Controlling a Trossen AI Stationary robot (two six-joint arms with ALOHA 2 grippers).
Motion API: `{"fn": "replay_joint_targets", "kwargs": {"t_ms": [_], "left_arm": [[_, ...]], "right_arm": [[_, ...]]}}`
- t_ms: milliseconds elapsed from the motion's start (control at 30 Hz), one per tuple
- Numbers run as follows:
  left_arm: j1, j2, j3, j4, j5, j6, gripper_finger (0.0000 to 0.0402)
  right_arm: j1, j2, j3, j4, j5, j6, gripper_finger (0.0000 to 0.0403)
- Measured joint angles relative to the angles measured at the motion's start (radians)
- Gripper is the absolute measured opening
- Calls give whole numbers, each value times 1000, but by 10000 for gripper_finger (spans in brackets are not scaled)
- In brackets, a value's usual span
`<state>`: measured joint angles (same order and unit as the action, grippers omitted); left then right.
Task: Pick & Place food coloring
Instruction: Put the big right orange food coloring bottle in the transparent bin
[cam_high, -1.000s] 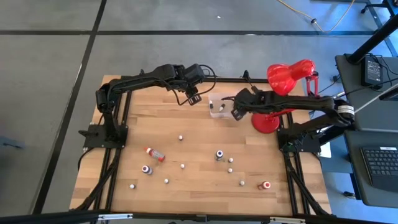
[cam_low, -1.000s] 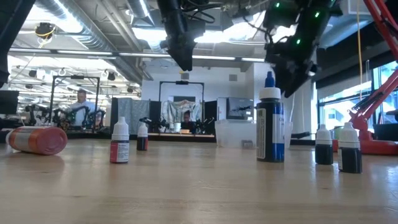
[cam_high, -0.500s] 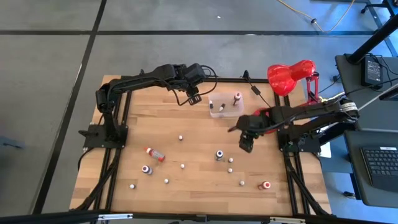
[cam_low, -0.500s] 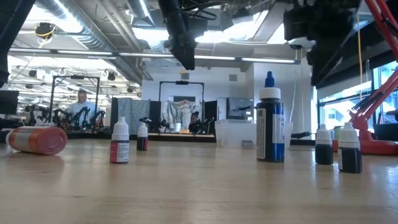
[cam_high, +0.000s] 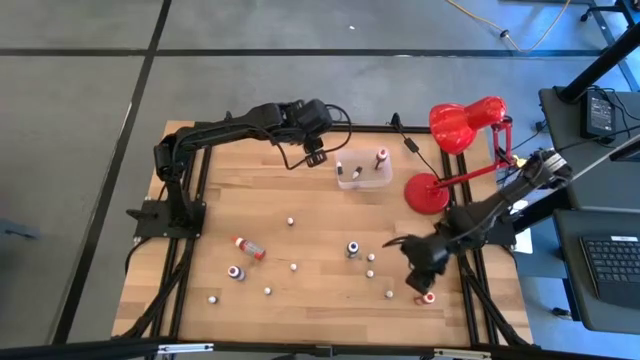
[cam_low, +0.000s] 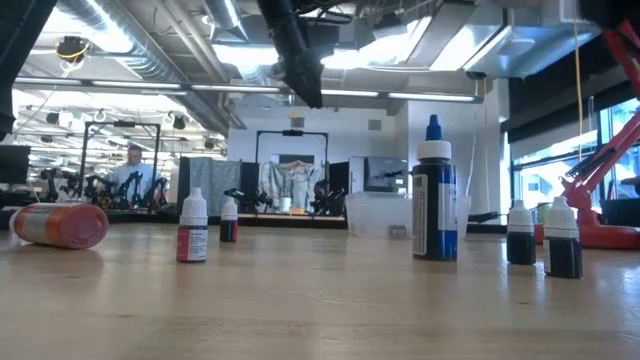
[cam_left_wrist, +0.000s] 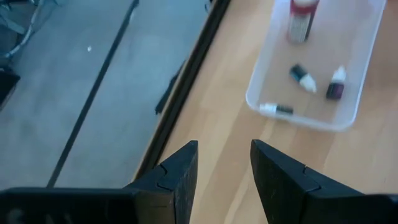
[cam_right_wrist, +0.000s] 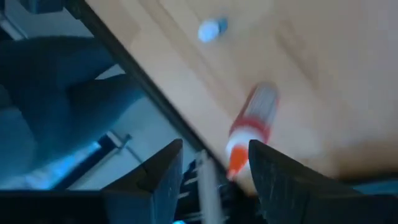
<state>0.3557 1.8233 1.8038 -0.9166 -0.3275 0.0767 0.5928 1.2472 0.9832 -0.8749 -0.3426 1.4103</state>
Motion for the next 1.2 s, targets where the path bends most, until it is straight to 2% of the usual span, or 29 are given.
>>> {"fn": "replay_joint_targets", "kwargs": {"t_ms": [100,267,400,500,700,867,1000,1100,1200], "left_arm": [[0,0,0,66,10,32,143],[0,0,0,164,74,78,143],[0,0,0,196,105,79,143],[0,0,0,194,105,91,143],[0,0,0,193,105,94,143],[0,0,0,202,105,94,143],[0,0,0,219,105,94,143],[0,0,0,244,105,94,143],[0,0,0,263,105,94,143]], "right_arm": [[69,0,48,-38,55,194,175],[186,0,150,-158,295,482,165],[272,3,162,-104,450,586,162],[304,10,157,-50,501,585,163],[306,18,157,-80,474,584,182],[305,19,156,-148,349,616,249],[305,19,156,-134,341,638,290],[305,25,156,-120,336,630,303],[305,68,156,-165,240,628,301]]}}
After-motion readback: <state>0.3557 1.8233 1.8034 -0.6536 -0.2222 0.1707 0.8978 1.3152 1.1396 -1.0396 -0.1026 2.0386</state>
